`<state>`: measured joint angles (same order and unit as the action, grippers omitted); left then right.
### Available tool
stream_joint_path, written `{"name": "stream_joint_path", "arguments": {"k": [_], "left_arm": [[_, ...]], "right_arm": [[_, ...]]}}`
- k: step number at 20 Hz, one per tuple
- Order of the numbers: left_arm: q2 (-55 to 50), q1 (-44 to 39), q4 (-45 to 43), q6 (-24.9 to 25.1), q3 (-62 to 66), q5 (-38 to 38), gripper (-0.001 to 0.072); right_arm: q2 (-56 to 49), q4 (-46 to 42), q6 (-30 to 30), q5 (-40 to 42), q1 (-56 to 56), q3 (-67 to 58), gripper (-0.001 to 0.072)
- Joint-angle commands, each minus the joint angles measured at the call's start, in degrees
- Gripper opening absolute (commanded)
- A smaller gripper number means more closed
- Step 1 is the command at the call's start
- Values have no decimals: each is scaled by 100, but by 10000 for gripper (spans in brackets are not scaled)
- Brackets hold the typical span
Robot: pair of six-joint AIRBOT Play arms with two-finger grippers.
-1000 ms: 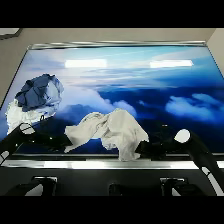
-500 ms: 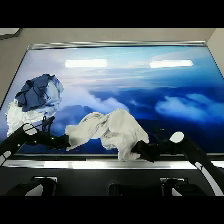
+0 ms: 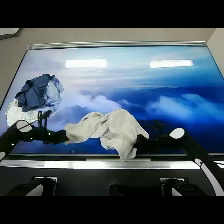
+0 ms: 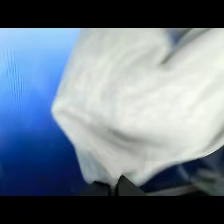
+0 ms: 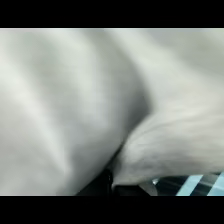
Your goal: Fold the shirts.
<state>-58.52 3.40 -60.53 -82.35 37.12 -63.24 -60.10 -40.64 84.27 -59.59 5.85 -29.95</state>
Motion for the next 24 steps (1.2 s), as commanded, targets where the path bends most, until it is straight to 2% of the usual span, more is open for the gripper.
{"name": "stream_joint_path", "arguments": {"k": [1,3,5,7,11,17,19,22,23,24], "left_arm": [[887,157,-219,90,1325,85,24],[1464,433,-271,-190,2645,385,23],[1845,850,-275,-570,4013,789,23],[2004,1296,-271,-940,5160,938,23],[2079,1526,-269,-1161,6275,935,23],[1998,1530,-339,-1158,6328,973,23],[1733,1534,-358,-1113,6314,756,23],[973,1495,-354,-813,5934,24,24],[695,1443,-354,-632,5633,-105,24],[369,1355,-354,-481,5215,-90,24]], "right_arm": [[1056,-1051,-195,238,-13,-1268,52],[1847,-2566,175,903,-13,-2583,52],[2472,-4481,1196,1644,-11,-3827,52],[2855,-5639,2118,1766,-11,-4806,52],[3139,-5659,2162,1252,-11,-5466,53],[3099,-5751,2164,1091,-11,-5477,53],[2857,-5766,2170,262,-11,-5475,53],[1915,-5766,2199,-1954,-11,-5281,53],[1545,-5768,2188,-2234,-11,-5042,53],[1169,-5748,2197,-2118,-11,-4704,53]]}}
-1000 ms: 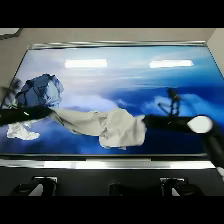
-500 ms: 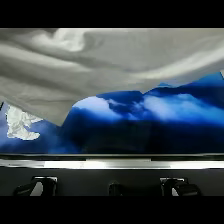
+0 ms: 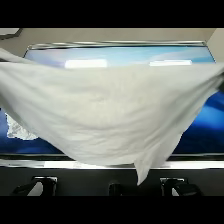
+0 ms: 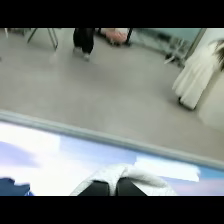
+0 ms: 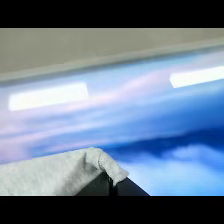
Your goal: Fold the shirts.
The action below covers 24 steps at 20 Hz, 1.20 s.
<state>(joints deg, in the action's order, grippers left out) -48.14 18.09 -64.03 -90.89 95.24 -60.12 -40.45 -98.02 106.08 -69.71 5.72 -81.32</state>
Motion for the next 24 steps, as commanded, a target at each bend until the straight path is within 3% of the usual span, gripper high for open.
{"name": "stream_joint_path", "arguments": {"k": [1,4,7,12,13,14,15,16,21,24], "left_arm": [[-1001,-210,-4,398,-1003,-273,24],[-2227,-575,2,398,-1733,452,24],[-3303,-881,278,393,-1727,868,25],[-4004,-1202,474,393,-1731,756,26],[-4011,-1217,474,393,-1727,728,43],[-4002,-1202,468,396,-1657,599,255],[-4002,-1126,426,396,-1495,332,525],[-4002,-981,313,398,-1244,-98,619],[-3823,-116,-706,627,-984,-2726,606],[-3274,223,-601,713,-2564,-2804,605]], "right_arm": [[-1139,2,90,-706,2,758,53],[-2334,28,885,968,2,1290,54],[-3252,186,1832,1932,2,1290,54],[-3840,354,2424,2371,2,1290,62],[-3842,352,2417,2402,0,1281,144],[-3827,378,2337,2323,-46,1172,324],[-3788,573,2026,2164,-188,964,510],[-3729,807,1589,1954,-428,726,511],[-3591,2476,-514,-90,-2507,50,529],[-3633,2476,-1344,-1388,-3082,341,530]]}}
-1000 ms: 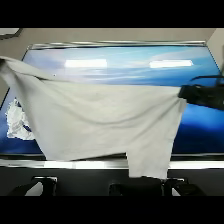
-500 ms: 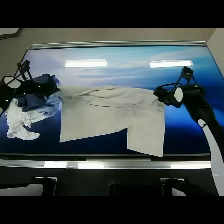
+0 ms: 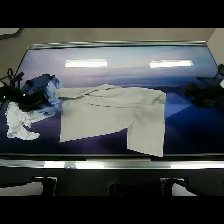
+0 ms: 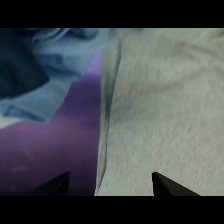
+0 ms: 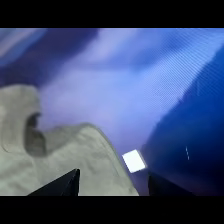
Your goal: Fold the shirts.
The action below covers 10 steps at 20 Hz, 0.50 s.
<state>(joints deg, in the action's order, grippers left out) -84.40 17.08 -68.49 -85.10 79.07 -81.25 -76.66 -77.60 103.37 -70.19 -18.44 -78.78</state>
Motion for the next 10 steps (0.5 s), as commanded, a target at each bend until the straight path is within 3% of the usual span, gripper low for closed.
{"name": "stream_joint_path", "arguments": {"k": [1,5,9,10], "left_arm": [[529,345,-153,249,-1631,-542,605],[693,343,494,776,-3320,264,604],[680,297,1091,866,-3657,855,594],[640,249,1113,859,-3665,881,520]], "right_arm": [[-11,411,-1259,-1480,-706,254,532],[-11,470,-1320,-1349,-695,774,559],[-13,496,-1397,-1108,-695,1029,557],[-46,498,-1427,-1086,-695,1069,557]]}}
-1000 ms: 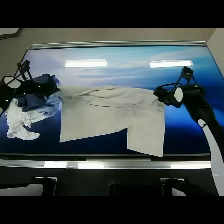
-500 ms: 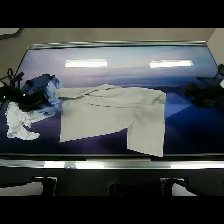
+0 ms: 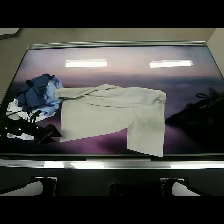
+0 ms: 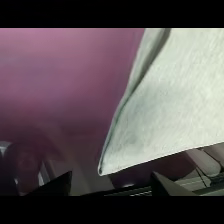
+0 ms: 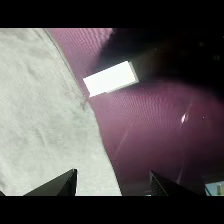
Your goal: Fold the shirts.
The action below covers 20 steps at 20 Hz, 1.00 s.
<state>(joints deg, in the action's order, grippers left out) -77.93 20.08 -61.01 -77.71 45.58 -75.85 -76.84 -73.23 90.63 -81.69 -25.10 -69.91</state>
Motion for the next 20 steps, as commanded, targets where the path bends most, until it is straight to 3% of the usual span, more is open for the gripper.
{"name": "stream_joint_path", "arguments": {"k": [1,3,5,6,7,8,9,10,13,18,20], "left_arm": [[-74,-105,365,28,-315,376,518],[-188,-197,369,-59,-315,490,499],[-203,-280,369,-140,-315,686,375],[-203,-319,367,-243,-313,796,364],[-203,-350,372,-286,-308,890,222],[-199,-367,402,-286,-308,949,167],[-199,-369,407,-282,-308,949,63],[-192,-374,404,-258,-308,944,25],[-114,-374,402,-260,-308,903,25],[140,-374,404,-212,-306,903,25],[199,-374,407,-195,-306,896,25]], "right_arm": [[-103,68,-157,57,-28,199,557],[-254,127,-203,39,-28,203,558],[-402,273,-291,44,-28,203,566],[-490,361,-315,42,-28,203,565],[-577,411,-354,46,-28,205,565],[-680,420,-409,46,13,203,564],[-769,420,-490,55,105,210,564],[-872,433,-625,94,254,210,565],[-1123,367,-968,551,750,210,565],[-1576,695,-850,1180,863,210,542],[-1768,793,-723,1217,863,210,481]]}}
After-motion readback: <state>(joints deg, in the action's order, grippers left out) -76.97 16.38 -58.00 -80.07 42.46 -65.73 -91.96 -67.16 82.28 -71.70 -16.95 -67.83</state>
